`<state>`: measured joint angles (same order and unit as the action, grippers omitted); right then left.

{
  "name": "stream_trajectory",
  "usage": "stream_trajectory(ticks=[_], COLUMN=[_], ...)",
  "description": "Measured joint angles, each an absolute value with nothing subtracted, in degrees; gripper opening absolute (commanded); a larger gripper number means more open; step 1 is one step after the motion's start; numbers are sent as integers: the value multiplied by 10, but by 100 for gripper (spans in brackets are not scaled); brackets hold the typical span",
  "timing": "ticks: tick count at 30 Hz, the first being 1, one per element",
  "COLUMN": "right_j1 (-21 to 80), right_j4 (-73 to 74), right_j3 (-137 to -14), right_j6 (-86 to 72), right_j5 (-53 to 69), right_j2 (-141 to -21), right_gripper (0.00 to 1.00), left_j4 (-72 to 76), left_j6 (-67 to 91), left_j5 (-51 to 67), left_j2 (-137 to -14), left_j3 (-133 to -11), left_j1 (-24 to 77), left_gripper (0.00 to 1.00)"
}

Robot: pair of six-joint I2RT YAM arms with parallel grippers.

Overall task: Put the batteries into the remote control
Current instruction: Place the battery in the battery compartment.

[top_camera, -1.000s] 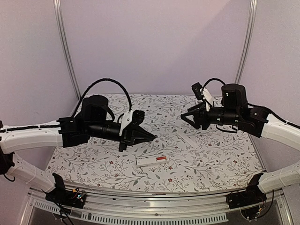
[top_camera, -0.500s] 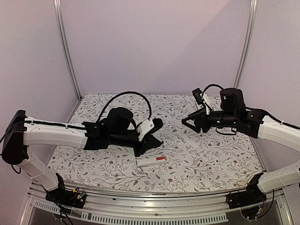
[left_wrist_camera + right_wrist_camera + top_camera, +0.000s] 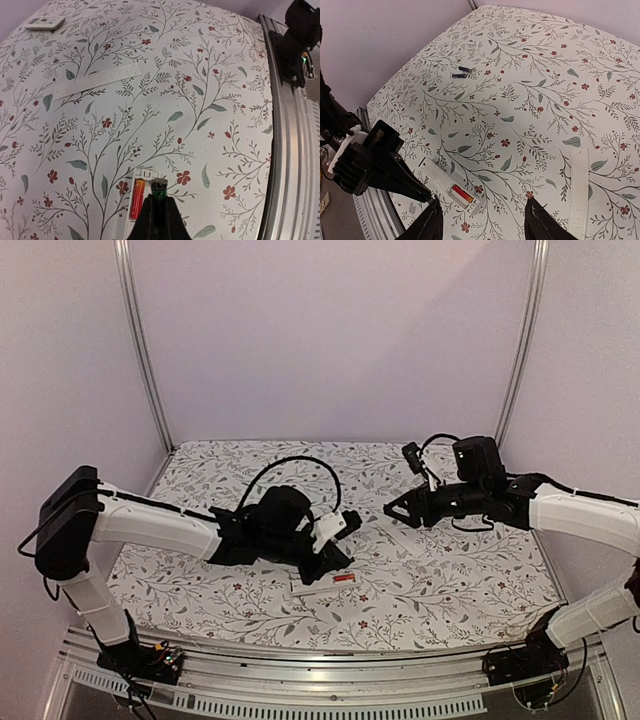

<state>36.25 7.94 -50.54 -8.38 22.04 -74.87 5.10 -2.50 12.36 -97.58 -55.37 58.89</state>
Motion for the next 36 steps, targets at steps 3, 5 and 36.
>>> stream_trajectory(ticks=[3, 5, 36], right_j1=[359, 359, 356], right_j4=[72, 71, 59], right_j3=[-505, -505, -502], right_j6=[-86, -86, -77], right_j5=[229, 232, 231], right_j2=[-771, -788, -854], right_gripper=[54, 54, 54], left_j4=[48, 48, -267], left_j6=[-25, -25, -39], left_j5=[124, 124, 38], left_j2=[-998, -1008, -1147], left_j3=[-573, -582, -780], left_j1=[589, 589, 617], left_gripper=[0, 0, 0])
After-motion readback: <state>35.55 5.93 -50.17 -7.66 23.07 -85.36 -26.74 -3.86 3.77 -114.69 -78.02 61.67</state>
